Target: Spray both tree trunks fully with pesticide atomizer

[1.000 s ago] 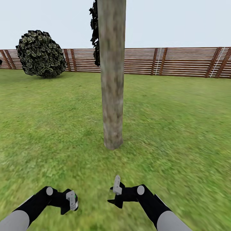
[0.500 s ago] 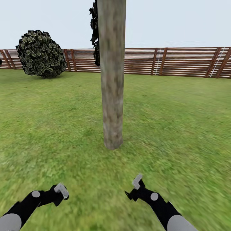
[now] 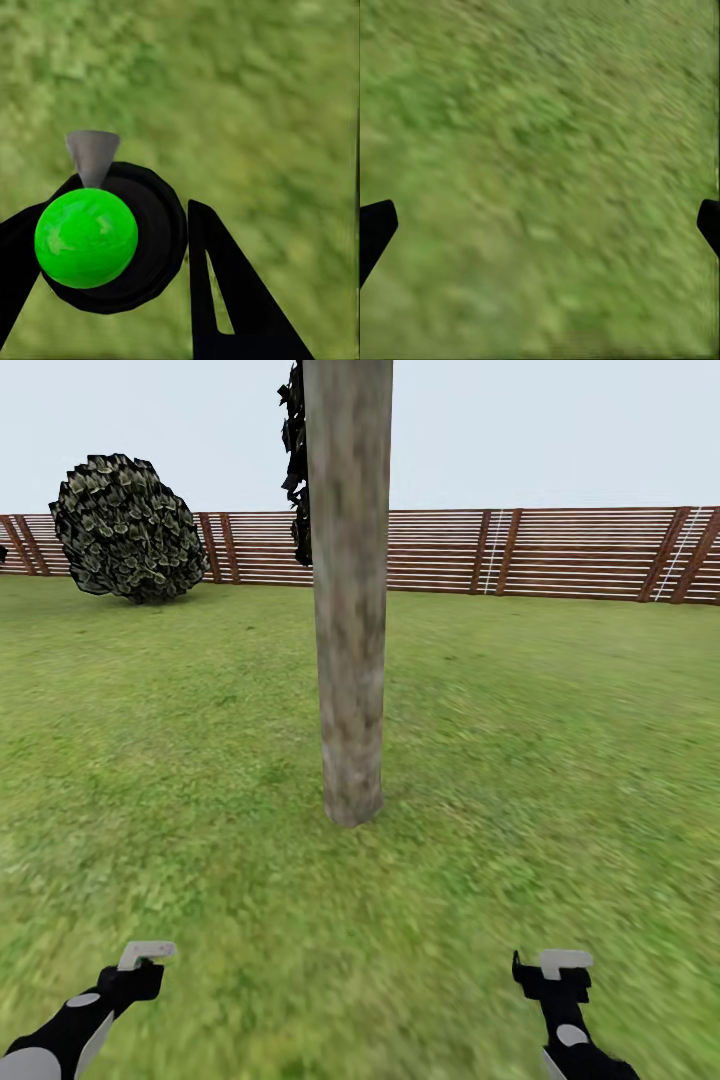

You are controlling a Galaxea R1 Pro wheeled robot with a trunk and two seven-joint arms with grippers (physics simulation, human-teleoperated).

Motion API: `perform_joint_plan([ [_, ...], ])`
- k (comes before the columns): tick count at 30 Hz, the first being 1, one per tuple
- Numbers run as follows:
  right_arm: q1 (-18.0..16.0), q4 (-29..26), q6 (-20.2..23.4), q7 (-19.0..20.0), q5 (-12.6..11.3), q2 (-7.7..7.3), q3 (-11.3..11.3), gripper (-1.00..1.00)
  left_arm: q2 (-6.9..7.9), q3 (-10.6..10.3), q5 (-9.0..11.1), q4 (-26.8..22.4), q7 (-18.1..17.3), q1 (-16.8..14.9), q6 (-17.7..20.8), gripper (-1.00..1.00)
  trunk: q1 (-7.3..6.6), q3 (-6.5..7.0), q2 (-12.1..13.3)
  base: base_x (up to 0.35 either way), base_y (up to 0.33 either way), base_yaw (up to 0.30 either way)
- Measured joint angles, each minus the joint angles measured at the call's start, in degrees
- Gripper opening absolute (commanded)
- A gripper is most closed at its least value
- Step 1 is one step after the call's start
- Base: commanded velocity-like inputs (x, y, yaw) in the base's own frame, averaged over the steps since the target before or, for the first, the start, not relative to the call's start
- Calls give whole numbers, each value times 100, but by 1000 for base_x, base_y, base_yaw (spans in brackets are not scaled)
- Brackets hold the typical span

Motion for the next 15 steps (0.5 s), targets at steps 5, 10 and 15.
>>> perform_joint_plan([
  [5, 103, 80, -56, -4, -120, -47, -13, 100, -89, -43, 74, -8, -37, 2, 29, -100, 0, 0, 0, 1, 0, 0],
  [10, 147, 241, -63, -16, -146, 48, -15, 100, -212, -82, 59, -70, -33, 1, 235, -100, 0, 0, 0, 228, -53, 0],
  [15, 157, 509, -64, -11, -147, 127, -17, 100, -338, -75, 52, -101, 16, 1, 374, -100, 0, 0, 0, 283, -138, 0],
])
